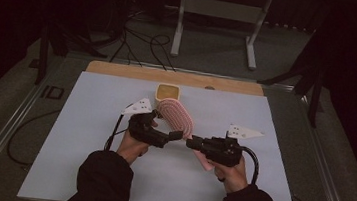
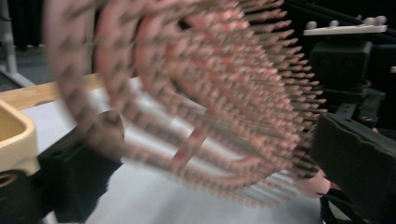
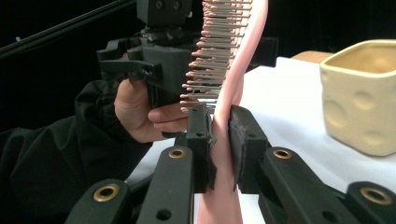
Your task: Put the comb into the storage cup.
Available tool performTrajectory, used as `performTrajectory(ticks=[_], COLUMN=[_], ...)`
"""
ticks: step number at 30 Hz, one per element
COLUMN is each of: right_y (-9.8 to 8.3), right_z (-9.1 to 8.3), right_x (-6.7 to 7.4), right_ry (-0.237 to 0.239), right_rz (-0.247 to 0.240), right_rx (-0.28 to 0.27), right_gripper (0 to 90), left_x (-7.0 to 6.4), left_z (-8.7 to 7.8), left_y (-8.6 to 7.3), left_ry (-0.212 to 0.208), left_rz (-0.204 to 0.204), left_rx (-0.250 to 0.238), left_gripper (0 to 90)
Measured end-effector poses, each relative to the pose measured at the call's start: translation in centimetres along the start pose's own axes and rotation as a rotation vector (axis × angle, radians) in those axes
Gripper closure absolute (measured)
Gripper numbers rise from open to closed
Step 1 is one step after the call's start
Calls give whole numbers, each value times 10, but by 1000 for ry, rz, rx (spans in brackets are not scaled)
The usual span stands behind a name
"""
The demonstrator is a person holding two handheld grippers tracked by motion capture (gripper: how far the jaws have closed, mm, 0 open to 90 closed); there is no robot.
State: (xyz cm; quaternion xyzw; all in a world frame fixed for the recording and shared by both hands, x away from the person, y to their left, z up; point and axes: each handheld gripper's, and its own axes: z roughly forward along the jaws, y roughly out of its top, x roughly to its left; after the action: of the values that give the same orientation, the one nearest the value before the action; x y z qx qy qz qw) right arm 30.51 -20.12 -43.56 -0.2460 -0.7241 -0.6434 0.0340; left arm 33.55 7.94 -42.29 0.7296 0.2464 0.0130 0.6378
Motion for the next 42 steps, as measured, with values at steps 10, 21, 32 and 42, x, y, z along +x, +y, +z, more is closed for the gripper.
performTrajectory(ticks=[10,21,32,42], right_y=[-6,-8,-13,-14], right_z=[2,2,3,10], right_x=[-10,-16,-23,-18], right_ry=[34,54,62,-6], right_rz=[70,114,151,109], right_rx=[12,5,27,96], right_gripper=[790,785,765,782], left_x=[-3,-3,-6,-10], left_z=[0,-2,0,3], left_y=[1,2,1,5], left_ry=[11,-22,-14,-36], left_rz=[-6,-35,-11,-19], left_rx=[18,13,14,8], left_gripper=[237,324,425,628])
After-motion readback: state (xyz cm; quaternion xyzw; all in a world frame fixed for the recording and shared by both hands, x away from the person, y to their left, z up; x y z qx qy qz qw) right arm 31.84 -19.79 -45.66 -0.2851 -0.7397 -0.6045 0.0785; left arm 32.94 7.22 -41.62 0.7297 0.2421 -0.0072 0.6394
